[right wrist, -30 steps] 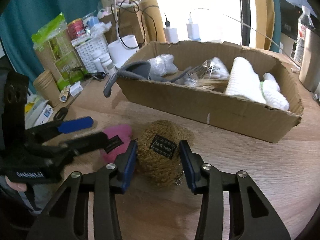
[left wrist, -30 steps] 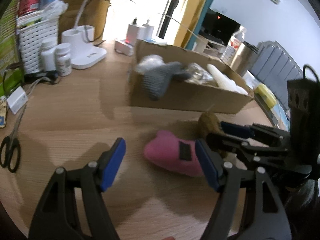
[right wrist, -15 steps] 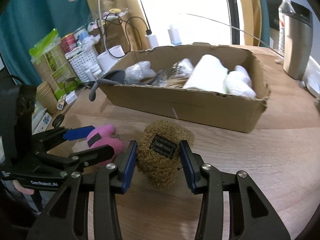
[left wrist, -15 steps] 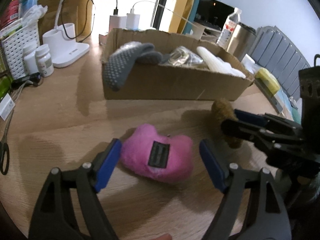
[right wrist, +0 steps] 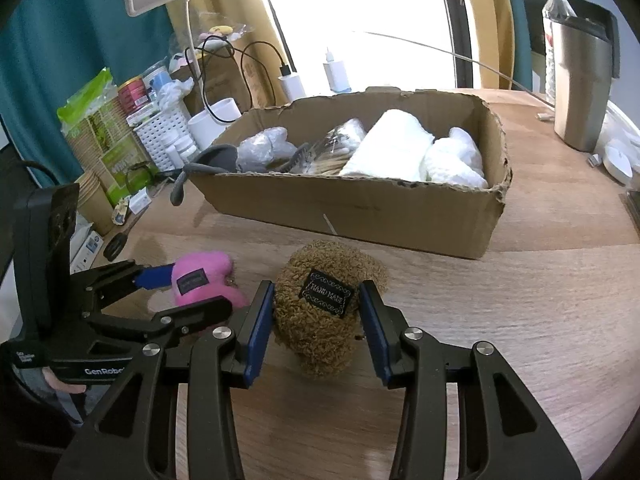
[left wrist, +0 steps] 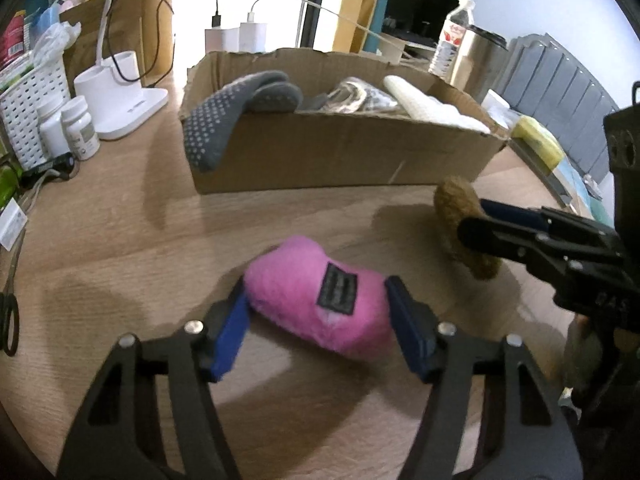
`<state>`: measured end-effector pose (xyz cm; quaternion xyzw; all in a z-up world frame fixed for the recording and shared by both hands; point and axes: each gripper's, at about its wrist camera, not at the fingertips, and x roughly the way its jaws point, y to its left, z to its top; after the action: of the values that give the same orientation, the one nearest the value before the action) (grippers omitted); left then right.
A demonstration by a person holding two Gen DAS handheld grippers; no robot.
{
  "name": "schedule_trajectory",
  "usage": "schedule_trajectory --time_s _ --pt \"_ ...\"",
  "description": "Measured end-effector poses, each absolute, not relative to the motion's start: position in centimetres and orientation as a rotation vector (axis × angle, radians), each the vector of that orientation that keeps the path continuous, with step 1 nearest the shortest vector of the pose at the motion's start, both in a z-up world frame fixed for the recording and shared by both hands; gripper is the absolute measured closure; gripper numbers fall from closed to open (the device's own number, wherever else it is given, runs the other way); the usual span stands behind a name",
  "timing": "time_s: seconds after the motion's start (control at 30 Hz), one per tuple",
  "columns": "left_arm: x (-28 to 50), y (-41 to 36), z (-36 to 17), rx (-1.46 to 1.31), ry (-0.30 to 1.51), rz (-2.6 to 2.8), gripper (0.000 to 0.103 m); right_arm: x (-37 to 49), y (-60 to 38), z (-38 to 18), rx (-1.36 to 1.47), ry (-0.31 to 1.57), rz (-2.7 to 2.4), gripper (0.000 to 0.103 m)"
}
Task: Organize soft objects
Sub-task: 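Carry the pink plush with the left gripper while the right gripper carries the bear over the box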
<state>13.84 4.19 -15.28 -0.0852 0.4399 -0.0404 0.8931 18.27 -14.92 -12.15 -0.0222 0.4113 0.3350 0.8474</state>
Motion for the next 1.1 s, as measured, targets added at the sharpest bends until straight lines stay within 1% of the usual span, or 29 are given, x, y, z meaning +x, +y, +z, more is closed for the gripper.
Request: schedule_trajectory --time_s 0.13,0.5,1.1 --pt "13.4 4.2 -14.9 -0.183 0.901 -0.110 0.043 18.1 -14.3 -12.1 -0.059 0.866 0.713 0.058" --pt "11.2 7.0 -13.2 -0.232 0.833 -0.092 0.044 17.4 -11.8 -11.4 -0.122 0.855 0.733 0.058" --pt "7.9 13.7 -11.7 -0.318 0.747 0.000 0.044 16.6 -3.5 -11.8 -0.248 0.858 0.851 0.058"
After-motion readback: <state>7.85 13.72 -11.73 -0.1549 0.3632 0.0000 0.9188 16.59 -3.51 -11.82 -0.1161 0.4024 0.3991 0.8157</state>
